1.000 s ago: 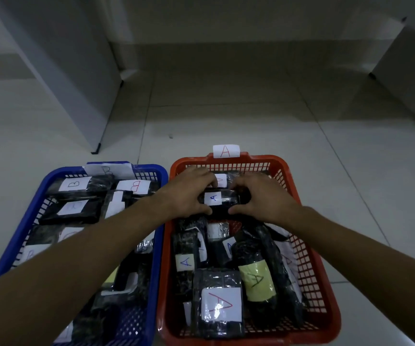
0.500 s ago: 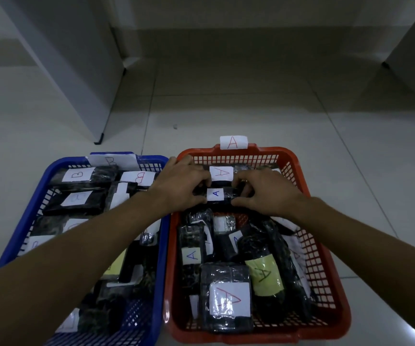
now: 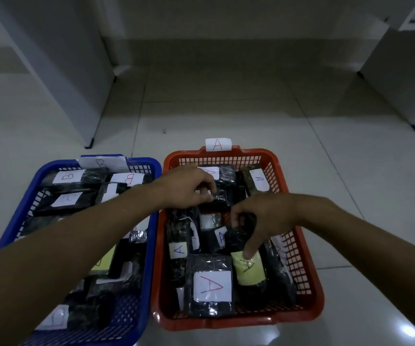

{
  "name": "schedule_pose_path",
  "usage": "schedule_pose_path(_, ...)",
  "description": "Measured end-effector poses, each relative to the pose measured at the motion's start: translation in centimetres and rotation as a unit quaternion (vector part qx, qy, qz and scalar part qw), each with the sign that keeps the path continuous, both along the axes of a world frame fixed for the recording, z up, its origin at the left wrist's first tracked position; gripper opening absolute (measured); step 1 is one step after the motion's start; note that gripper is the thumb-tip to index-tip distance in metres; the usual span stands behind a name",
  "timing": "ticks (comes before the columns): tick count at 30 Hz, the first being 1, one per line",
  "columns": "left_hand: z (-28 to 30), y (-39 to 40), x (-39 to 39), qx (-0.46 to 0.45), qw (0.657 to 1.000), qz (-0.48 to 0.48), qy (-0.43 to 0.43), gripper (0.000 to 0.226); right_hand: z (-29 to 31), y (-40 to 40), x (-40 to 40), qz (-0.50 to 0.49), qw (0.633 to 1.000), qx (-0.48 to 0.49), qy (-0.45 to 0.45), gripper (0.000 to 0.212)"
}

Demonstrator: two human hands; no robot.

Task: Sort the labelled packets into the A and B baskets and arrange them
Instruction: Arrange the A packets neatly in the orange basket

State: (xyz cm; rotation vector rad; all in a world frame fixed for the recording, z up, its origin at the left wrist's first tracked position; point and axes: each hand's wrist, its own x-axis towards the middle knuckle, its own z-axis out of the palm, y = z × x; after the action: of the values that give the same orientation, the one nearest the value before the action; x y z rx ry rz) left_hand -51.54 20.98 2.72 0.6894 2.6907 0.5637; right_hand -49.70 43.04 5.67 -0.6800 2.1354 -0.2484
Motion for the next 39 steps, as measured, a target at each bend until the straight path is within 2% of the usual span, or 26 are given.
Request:
schedule_pose_path(2, 0.4, 0.3, 0.2, 0.016, 0.999, 0.012, -0.034, 0.016, 0.7, 0.6, -0.4, -0.064, 0.996, -0.057, -0.024, 0.047)
schedule_pose_path(5, 1.4, 0.6, 0.6, 0.090, 0.990, 0.063, -0.084, 0.022, 1.6, 1.7, -1.0, -0.167, 0.975, -0.148, 0.009, 0.040)
schedule_pose_path(8, 2.4, 0.8, 1.0, 0.170, 0.964, 0.127, -0.162, 0.033, 1.2, 2.7, -1.7, -0.323, 0.918, -0.222, 0.058, 0.038)
schedule_pose_path(11, 2.6, 0.9, 1.0, 0.141, 0.968, 0.135, -0.157, 0.047, 0.2, 3.0, -1.8, -0.450, 0.851, -0.263, 0.068, 0.035)
schedule_pose_path(13, 2.4, 0.9, 1.0, 0.100, 0.976, 0.133, -0.143, 0.043, -0.3, 3.1, -1.7, -0.485, 0.829, -0.265, 0.083, 0.032)
schedule_pose_path(16, 2.0, 0.9, 1.1, 0.081, 0.977, 0.131, -0.150, 0.039, -1.0, 3.0, -1.7, -0.486, 0.827, -0.261, 0.105, 0.032)
schedule_pose_path(21, 1.6, 0.9, 0.6, 0.168, 0.958, 0.172, -0.155, 0.040, -0.8, 2.4, -3.0, -0.511, 0.804, -0.283, 0.113, 0.031)
schedule_pose_path(23, 1.8, 0.4, 0.5, 0.204, 0.947, 0.186, -0.165, 0.052, -0.6, 2.3, -3.1, -0.496, 0.818, -0.273, 0.096, 0.037)
schedule_pose_path(25, 2.1, -0.3, 0.6, 0.213, 0.944, 0.196, -0.161, 0.062, -0.6, 2.0, -2.6, -0.453, 0.852, -0.255, 0.065, 0.039)
schedule_pose_path(28, 2.3, -1.6, 0.8, 0.163, 0.961, 0.201, -0.095, 0.056, -0.6, 1.7, -1.8, -0.362, 0.905, -0.220, 0.035, 0.035)
schedule_pose_path(31, 2.0, -2.3, 1.1, 0.127, 0.968, 0.206, -0.065, 0.051, -0.3, 1.9, -2.2, -0.270, 0.949, -0.116, 0.113, 0.034)
schedule_pose_path(34, 2.3, -2.5, 1.1, 0.124, 0.966, 0.227, -0.022, 0.052, 0.3, 1.6, -2.2, -0.209, 0.953, -0.011, 0.218, 0.038)
schedule_pose_path(39, 2.7, -2.0, 1.0, 0.131, 0.951, 0.278, 0.027, 0.055, -0.6, -0.7, -0.4, -0.116, 0.951, 0.153, 0.243, 0.052)
